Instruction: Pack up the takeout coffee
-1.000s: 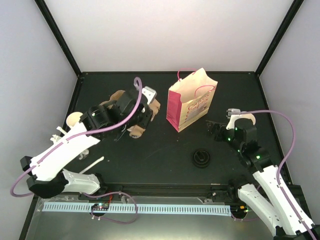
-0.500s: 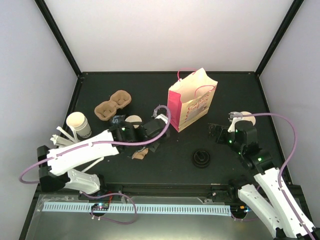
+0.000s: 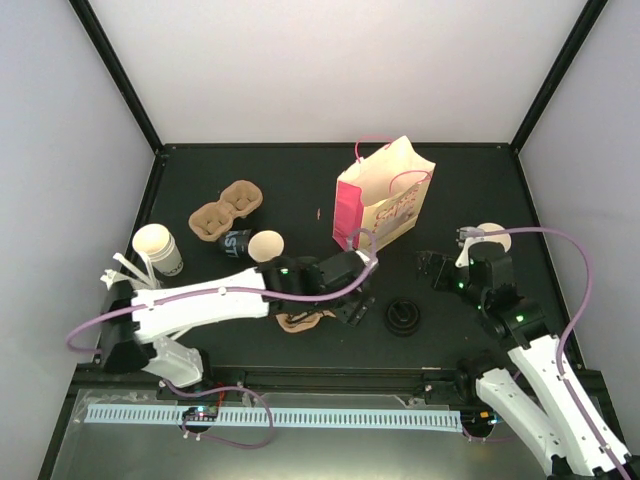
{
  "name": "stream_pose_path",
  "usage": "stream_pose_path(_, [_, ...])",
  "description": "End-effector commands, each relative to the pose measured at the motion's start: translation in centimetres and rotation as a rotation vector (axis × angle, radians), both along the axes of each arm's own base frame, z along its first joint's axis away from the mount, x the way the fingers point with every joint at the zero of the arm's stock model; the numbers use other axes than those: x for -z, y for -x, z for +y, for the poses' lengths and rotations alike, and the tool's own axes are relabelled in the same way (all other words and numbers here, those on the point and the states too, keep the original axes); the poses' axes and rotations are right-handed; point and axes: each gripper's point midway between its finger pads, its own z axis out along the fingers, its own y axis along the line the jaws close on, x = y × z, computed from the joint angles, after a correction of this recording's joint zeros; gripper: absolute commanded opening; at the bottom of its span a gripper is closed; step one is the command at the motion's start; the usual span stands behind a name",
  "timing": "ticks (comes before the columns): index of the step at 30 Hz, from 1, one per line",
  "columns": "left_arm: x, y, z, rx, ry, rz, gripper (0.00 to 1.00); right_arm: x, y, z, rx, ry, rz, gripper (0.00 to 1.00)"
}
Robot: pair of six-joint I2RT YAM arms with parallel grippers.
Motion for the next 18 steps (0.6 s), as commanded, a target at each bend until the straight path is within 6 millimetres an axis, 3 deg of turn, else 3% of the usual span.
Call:
stream_pose_path(1, [-6.1,-0.2,0.5,0.014,0.254,-0.006,0.83,-0.4,0.0,0.5,-0.024,0.008,0.042,1.0])
stream_pose_path(7, [-3.2,-5.2,9.6,-0.221,0.162,-0.04,0.77,-0.1,-0.7,1.0,-0.038,0.014,0.077,1.0])
stream_pose_path(12, [-1.3,-8.8,17.3,-0.444,-0.016,-0.093,0.75,0.0,-1.0,1.1,-0.039,0.01,0.059,1.0])
stream_pose_path(16, [-0.6,-11.2,21.5,-0.605,-0.014,-0.083,0.75,0.3,-1.3,0.7,-0.018,0.033,0.063,1.0])
stream_pose_path(18, [-0.2,-12.1,22.8,-0.683,0.04,-0.066,0.7,0.4,-1.5,0.2,0.006,0.054,0.067,1.0])
